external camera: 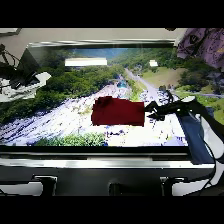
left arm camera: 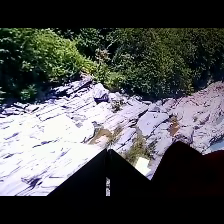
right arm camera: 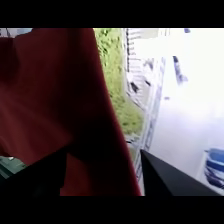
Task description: Fold the clothes and pants, and hang the long-sleeved shirts on hangers.
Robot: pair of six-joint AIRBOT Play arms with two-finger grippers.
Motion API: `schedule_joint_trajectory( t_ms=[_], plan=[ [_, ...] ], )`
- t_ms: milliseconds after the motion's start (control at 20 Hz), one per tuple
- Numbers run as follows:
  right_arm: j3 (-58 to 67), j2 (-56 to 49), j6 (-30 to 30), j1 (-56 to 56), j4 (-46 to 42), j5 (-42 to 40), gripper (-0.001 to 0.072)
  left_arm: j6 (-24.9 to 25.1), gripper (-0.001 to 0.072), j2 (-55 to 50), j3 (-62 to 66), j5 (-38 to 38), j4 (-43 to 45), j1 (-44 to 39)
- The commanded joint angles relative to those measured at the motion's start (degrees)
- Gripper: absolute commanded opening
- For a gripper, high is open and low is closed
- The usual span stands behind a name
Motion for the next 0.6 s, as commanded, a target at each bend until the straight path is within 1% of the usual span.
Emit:
schedule_joint_trajectory(
  t_ms=[0,50,100,200,400,550],
  plan=[
    [-0.5,-2.8,-1.7,3.6,1.8,-2.6,0.0368,0.0,0.0016,0.0,0.0,0.0,0.0,0.0],
    [-0.2,-2.8,-2.3,4.1,2.6,-2.5,0.0184,0.0,0.0016,0.0,0.0,0.0,0.0,0.0],
    [0.5,-2.8,-3.3,4.1,3.8,-1.5,0.0037,0.0,0.0016,0.0,0.0,0.0,0.0,0.0],
    [3.2,-1.9,-2.5,3.7,4.7,-0.2,0.0028,0.0,0.0016,0.0,0.0,0.0,0.0,0.0],
    [13.6,1.2,7.3,1.0,-0.2,0.5,0.0028,0.0,0.0016,0.0,0.0,0.0,-0.6,0.0],
    [21.9,1.9,12.4,-2.4,-1.6,3.1,0.0028,0.0,0.0016,0.0,0.0,0.0,-1.4,0.0]
  ],
)
